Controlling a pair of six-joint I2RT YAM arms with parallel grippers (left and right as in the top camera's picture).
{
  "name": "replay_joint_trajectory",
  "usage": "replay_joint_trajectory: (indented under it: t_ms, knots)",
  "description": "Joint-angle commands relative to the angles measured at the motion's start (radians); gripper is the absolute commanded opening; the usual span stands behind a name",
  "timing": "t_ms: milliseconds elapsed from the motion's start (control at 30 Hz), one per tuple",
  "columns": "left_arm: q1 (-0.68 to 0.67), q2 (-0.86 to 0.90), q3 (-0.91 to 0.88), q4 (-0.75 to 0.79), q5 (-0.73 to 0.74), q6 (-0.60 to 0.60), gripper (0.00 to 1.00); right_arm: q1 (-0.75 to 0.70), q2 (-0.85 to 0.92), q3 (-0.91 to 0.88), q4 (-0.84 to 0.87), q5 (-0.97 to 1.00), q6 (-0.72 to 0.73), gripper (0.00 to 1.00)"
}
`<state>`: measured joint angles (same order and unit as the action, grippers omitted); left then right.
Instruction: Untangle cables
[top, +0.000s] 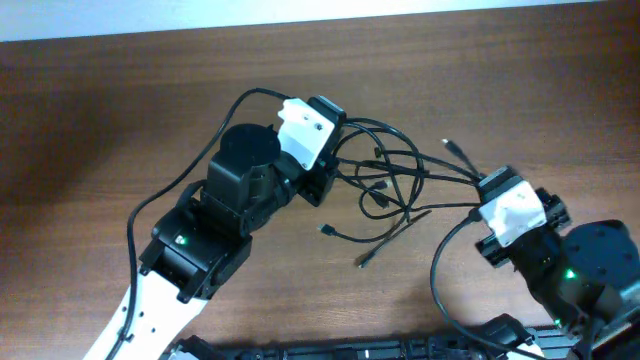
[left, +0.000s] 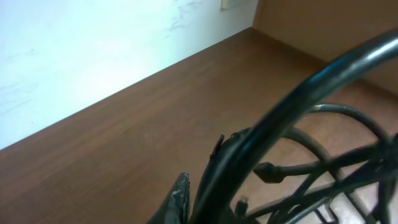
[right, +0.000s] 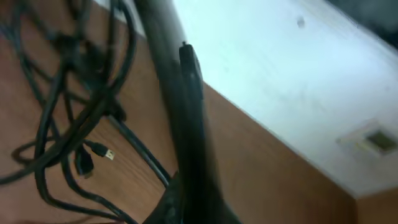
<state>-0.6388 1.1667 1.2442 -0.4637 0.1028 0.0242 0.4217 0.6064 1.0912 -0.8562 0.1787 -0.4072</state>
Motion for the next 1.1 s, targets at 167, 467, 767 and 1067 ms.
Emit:
replay_joint_trajectory:
  t_ms: [167,467,767,1067]
  knots:
    - [0.026,-0.019,0.015,0.009,-0.110,0.013,0.00,-0.010,-0.018,0.005,-0.026,0.277,0.184,0.99]
    - [0.026,-0.019,0.015,0.162,0.198,0.013,0.00,-0.010,0.026,0.005,-0.097,-0.386,-0.320,0.99]
    - [0.024,-0.014,0.015,0.202,0.453,0.011,0.00,-0.010,0.366,0.005,-0.029,-0.635,-0.531,0.93]
    - [0.024,-0.014,0.015,0.352,0.459,-0.126,0.00,-0.010,0.436,0.005,-0.010,-0.710,-0.565,0.79]
